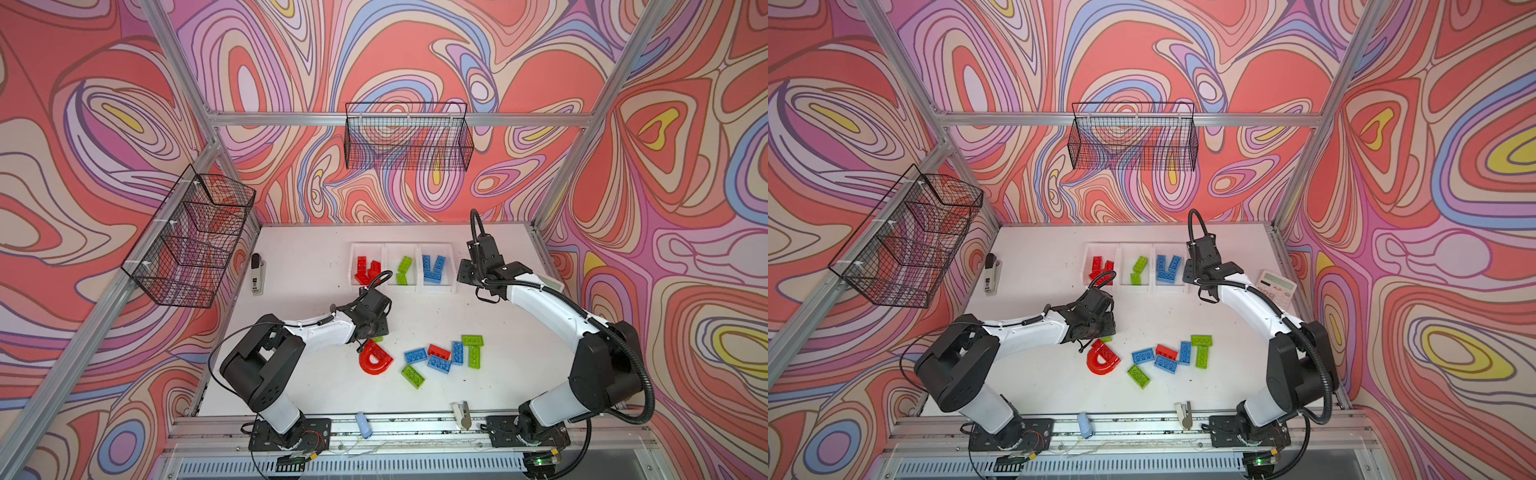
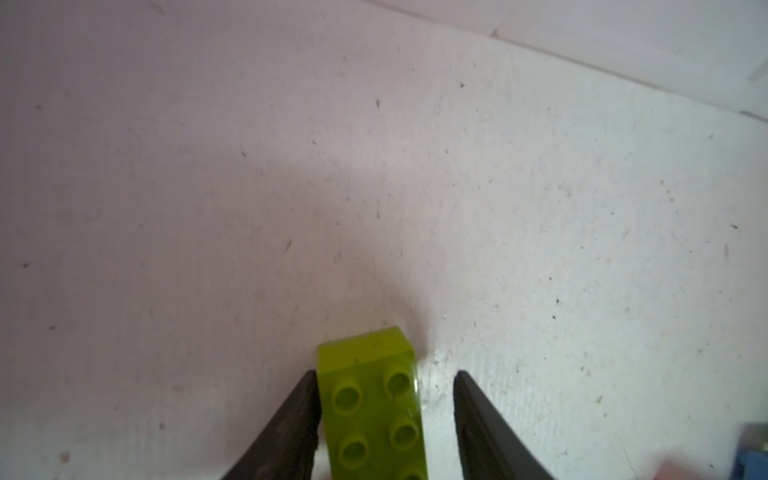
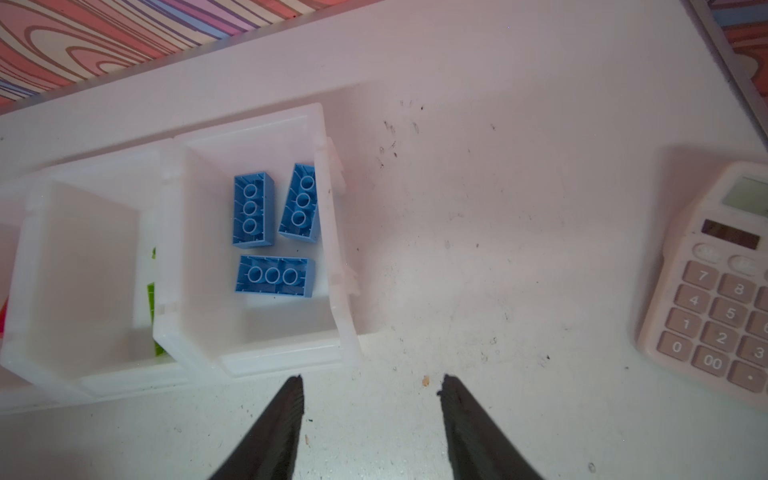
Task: Sort the legos into containers by color
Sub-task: 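Put lime-green brick in middle bin with left gripper while right gripper lowers to red brick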
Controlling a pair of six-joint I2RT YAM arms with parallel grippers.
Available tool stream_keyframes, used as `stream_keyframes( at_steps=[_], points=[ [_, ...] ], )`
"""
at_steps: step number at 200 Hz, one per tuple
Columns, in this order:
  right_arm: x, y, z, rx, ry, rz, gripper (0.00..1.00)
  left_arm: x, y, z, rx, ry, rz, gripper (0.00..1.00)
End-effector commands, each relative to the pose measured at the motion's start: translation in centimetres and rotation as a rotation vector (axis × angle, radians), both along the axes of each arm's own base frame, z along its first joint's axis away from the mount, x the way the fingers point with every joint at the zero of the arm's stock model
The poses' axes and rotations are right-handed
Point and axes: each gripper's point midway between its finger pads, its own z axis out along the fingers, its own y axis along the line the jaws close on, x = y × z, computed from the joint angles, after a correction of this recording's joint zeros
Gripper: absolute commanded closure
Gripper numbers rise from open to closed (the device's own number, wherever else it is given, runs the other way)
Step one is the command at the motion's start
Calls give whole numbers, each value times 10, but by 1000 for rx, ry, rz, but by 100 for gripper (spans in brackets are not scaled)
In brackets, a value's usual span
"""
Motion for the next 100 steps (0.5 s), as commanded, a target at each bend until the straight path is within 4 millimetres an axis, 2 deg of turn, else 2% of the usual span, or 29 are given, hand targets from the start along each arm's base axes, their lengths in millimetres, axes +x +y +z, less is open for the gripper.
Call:
stream_keyframes(
  at_steps=[1, 45, 100],
  points=[
    [-7, -10, 9, 1, -19, -36, 44, 1, -8, -2, -22, 10, -15, 55],
    [-13, -16, 12, -5, -29, -51, 45, 5, -5, 7, 6, -21, -37, 68],
    [-20, -22, 10, -12, -25, -63, 45, 28, -15, 39, 50, -105, -102, 76]
  ],
)
